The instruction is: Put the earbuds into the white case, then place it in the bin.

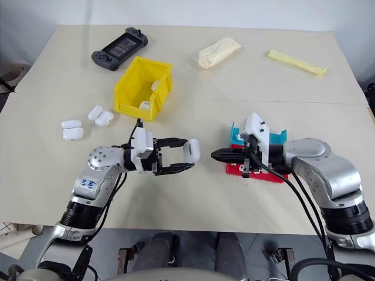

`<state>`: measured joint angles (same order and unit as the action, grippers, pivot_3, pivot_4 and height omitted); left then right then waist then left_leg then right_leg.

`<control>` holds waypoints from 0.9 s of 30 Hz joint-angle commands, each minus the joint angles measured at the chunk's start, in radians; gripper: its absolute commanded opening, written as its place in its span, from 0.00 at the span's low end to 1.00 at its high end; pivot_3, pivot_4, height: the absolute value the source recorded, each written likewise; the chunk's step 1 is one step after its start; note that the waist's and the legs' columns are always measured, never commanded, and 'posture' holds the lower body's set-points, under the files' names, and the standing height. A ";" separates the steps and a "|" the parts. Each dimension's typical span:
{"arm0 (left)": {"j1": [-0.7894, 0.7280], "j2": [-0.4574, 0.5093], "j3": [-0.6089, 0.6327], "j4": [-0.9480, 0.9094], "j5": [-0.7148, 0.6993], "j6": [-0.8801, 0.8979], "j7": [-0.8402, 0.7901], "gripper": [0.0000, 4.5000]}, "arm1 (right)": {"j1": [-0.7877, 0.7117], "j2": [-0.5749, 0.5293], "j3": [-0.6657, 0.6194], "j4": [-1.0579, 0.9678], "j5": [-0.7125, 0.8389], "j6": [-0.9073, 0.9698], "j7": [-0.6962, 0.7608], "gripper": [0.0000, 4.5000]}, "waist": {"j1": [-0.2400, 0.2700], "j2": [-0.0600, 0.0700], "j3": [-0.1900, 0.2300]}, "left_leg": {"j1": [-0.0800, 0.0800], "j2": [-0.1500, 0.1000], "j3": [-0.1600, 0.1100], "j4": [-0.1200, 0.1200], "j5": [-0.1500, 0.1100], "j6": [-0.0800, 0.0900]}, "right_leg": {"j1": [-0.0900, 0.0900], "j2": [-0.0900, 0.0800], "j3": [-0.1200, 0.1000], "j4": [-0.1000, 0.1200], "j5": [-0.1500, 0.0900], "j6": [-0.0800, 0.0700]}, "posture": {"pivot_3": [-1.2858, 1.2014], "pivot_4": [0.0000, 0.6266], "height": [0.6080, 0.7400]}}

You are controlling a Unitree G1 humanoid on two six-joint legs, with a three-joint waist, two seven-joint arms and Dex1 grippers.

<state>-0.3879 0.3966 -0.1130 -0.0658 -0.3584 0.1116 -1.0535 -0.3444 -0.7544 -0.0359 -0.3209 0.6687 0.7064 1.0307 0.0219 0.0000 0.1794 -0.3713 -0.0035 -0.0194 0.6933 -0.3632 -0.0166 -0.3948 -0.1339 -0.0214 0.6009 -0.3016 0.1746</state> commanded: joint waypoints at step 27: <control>-0.385 0.022 0.332 0.484 0.048 0.160 0.608 0.61 | 0.248 0.149 -0.227 -0.061 -0.051 -0.470 -0.051 1.00 | -0.007 -0.001 0.000 | 0.003 -0.001 0.002 -0.002 0.001 -0.001 | 0.000 0.000 0.001 0.002 0.000 0.000 | 0.52 0.24 1.00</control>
<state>-0.7311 0.4127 0.2241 0.3419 -0.3381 0.3275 -0.4308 -0.0823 -0.5962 -0.2644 -0.3723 0.6128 0.2549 0.9790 0.0153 -0.0005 0.1795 -0.3686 -0.0046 -0.0177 0.6915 -0.3626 -0.0177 -0.3953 -0.1334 -0.0212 0.6028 -0.3016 0.1744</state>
